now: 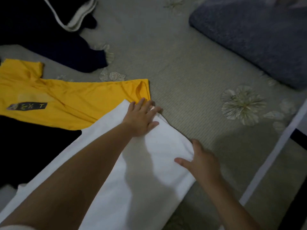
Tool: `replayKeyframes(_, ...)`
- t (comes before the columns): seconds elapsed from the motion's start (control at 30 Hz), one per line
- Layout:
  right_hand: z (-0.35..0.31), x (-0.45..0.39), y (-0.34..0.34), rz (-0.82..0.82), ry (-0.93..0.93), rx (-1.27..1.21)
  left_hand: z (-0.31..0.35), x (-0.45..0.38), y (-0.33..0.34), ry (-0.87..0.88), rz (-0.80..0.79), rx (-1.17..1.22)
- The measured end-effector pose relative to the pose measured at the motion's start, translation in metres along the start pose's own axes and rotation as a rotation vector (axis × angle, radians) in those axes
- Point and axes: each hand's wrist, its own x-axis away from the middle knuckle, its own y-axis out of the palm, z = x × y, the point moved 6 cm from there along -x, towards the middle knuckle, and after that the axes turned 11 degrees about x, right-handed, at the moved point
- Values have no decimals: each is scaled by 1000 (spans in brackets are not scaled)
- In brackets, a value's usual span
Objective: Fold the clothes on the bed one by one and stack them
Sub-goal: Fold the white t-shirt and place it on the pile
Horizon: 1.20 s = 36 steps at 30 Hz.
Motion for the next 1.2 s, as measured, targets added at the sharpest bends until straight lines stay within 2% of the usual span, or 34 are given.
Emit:
replayKeyframes(0.13,-1,-4,-4,223,-3,69,-4,-17,-10,113,120,45)
replayKeyframes(0.23,-5,2,-7,97,40,-34,-4,-13,-13,198,244,-12)
replayKeyframes(0.3,-4,3,-11,99,21,-138,0,-4,-22,239,301,-5)
replayKeyframes(0.43,-18,27,-34,191,-47,-290,-3,25,-33,266,420,-6)
replayKeyframes(0.53,-27,54,-47,297,-90,-225,-1,50,-49,339,510,5)
replayKeyframes(0.63,-35,85,-56,371,-92,-172,7,85,-71,445,485,26)
replayKeyframes(0.73,-51,124,-47,326,-98,-235,-1,140,-87,464,452,53)
replayKeyframes(0.87,-96,188,-14,294,-204,-282,-29,224,-84,474,397,33)
replayKeyframes(0.93,-121,218,9,335,-243,-288,-43,266,-73,484,366,-18)
replayKeyframes(1.2,-215,337,111,503,-411,-139,-100,427,-10,297,215,-147)
